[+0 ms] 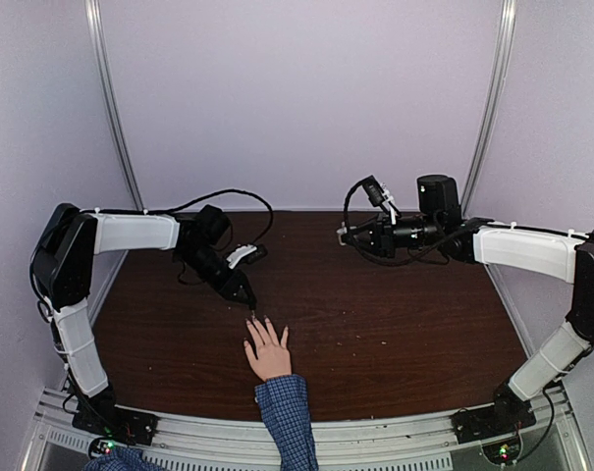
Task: Paint the nails
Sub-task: Paint the nail with the hand.
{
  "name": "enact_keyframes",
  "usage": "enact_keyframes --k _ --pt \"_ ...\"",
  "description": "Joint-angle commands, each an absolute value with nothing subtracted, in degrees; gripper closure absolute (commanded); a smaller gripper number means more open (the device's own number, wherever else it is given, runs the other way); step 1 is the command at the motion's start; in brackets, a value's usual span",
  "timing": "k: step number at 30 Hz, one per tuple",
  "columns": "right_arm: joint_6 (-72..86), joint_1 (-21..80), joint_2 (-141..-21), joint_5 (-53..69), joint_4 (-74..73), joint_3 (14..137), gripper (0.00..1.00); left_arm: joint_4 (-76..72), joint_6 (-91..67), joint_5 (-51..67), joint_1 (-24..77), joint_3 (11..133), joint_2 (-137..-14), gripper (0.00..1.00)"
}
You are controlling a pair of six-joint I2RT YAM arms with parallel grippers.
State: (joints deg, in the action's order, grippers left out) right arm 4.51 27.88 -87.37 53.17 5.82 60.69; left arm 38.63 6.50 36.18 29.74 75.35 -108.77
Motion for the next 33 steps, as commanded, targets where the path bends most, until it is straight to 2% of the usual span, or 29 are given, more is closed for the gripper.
enact_keyframes --k 1,33 --pt "4.75 27.6 -87.45 54.21 7.21 60.21 1.0 36.83 6.52 36.25 30.06 76.63 -110.1 1.0" --pt "4.75 27.57 -87.45 54.14 7.12 60.12 1.0 35.38 3.84 30.3 29.05 77.19 -109.84 1.0"
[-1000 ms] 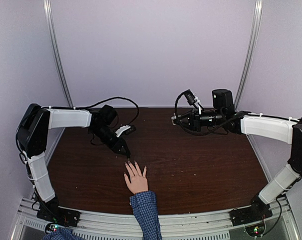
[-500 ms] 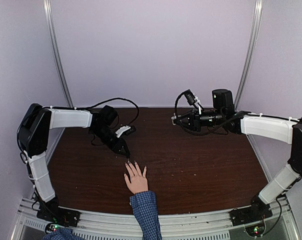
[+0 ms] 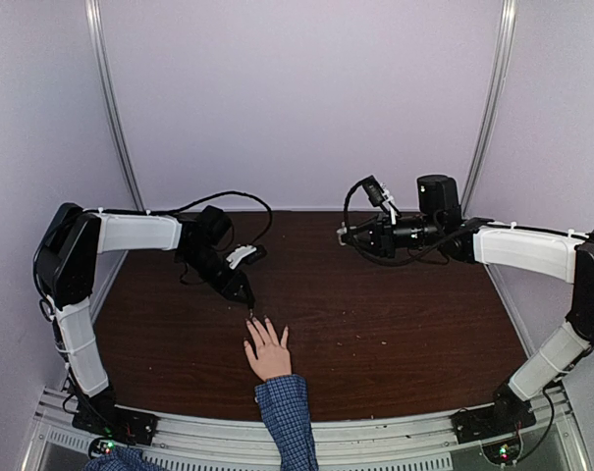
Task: Paint the nails
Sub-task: Paint the nail with the hand.
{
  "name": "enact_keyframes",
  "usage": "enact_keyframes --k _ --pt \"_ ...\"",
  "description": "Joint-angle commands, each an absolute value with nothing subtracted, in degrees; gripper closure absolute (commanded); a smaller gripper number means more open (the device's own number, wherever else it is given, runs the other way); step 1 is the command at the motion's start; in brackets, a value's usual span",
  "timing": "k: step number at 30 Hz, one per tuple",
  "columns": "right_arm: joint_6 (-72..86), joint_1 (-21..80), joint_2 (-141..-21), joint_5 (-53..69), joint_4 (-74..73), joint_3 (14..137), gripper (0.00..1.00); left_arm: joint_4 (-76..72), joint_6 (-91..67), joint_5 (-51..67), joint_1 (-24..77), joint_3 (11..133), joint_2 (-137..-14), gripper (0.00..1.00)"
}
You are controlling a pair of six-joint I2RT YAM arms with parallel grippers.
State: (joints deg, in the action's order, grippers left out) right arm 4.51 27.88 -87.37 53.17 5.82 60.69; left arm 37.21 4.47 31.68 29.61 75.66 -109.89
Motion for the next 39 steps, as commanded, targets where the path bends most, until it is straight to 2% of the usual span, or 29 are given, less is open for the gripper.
enact_keyframes --k 1,8,18,39 --pt "4.75 27.55 -87.41 54.14 7.12 60.12 1.0 35.2 3.75 30.11 29.01 77.1 -109.66 1.0" --pt "4.81 27.6 -87.28 54.18 7.12 60.12 1.0 33.01 3.48 29.63 28.83 75.76 -107.41 1.0" --pt "4.83 27.58 -87.26 54.23 7.12 60.21 1.0 31.72 4.47 36.54 29.07 74.47 -106.44 1.0" --pt "4.87 27.6 -87.64 54.23 7.14 60.3 1.0 36.36 6.51 35.64 30.05 75.45 -109.11 1.0"
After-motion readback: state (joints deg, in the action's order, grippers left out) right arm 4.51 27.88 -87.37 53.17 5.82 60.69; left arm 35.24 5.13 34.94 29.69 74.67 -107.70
